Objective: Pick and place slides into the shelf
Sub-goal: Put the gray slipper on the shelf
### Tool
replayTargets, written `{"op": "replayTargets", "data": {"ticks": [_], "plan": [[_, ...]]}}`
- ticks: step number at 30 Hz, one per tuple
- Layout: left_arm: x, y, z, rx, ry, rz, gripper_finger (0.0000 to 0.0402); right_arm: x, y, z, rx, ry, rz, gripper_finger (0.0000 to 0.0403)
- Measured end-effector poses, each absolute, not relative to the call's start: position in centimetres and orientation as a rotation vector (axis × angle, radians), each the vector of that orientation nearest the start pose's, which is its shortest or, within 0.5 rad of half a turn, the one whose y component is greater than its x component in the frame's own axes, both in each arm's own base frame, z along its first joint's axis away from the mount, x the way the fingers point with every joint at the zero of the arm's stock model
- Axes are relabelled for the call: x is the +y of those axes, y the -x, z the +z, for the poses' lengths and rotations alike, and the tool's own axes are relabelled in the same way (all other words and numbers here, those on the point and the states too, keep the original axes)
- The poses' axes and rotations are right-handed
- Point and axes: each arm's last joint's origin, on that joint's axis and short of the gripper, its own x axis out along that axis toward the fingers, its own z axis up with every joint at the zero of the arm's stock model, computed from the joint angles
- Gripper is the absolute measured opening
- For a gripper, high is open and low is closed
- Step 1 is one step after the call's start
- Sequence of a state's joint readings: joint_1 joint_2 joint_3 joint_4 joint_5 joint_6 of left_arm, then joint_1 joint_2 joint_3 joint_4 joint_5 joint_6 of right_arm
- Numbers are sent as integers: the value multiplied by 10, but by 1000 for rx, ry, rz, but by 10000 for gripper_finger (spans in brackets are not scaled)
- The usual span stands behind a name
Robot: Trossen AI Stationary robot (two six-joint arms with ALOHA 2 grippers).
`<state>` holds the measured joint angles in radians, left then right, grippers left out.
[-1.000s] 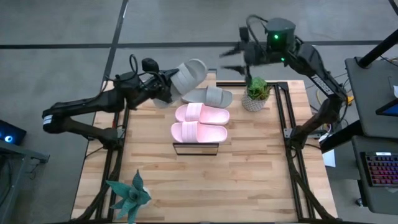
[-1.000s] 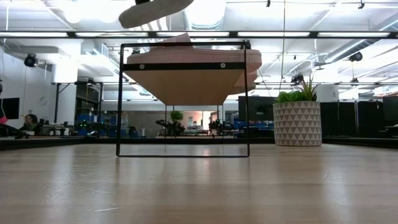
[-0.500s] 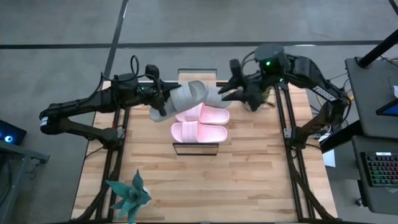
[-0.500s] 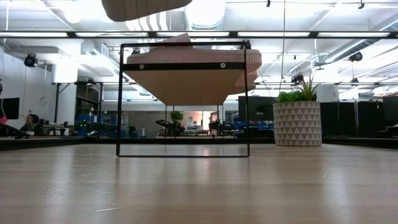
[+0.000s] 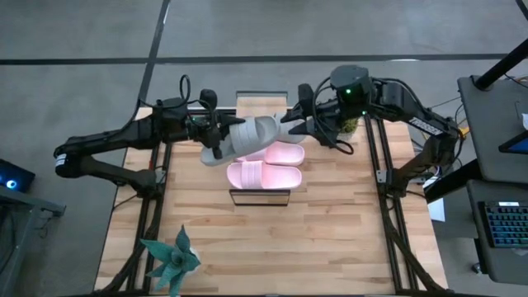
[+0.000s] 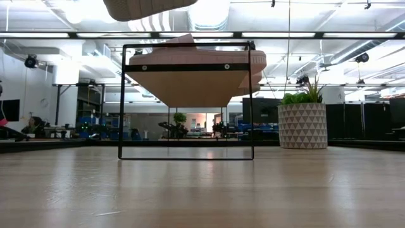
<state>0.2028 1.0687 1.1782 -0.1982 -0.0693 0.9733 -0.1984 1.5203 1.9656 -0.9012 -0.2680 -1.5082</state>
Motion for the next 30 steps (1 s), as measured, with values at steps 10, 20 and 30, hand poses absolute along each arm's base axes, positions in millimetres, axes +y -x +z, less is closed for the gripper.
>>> {"op": "replayTargets", "data": {"ticks": [10, 20, 30], "plan": [[48, -229, 415, 195, -960, 186, 0, -53, -307, 467, 357, 1360, 417, 232], [48, -229, 416, 184, -963, 170, 0, -53, -308, 468, 337, 1350, 406, 104], [48, -229, 416, 161, -925, 162, 4, -54, -314, 462, 334, 1348, 413, 25]]}}
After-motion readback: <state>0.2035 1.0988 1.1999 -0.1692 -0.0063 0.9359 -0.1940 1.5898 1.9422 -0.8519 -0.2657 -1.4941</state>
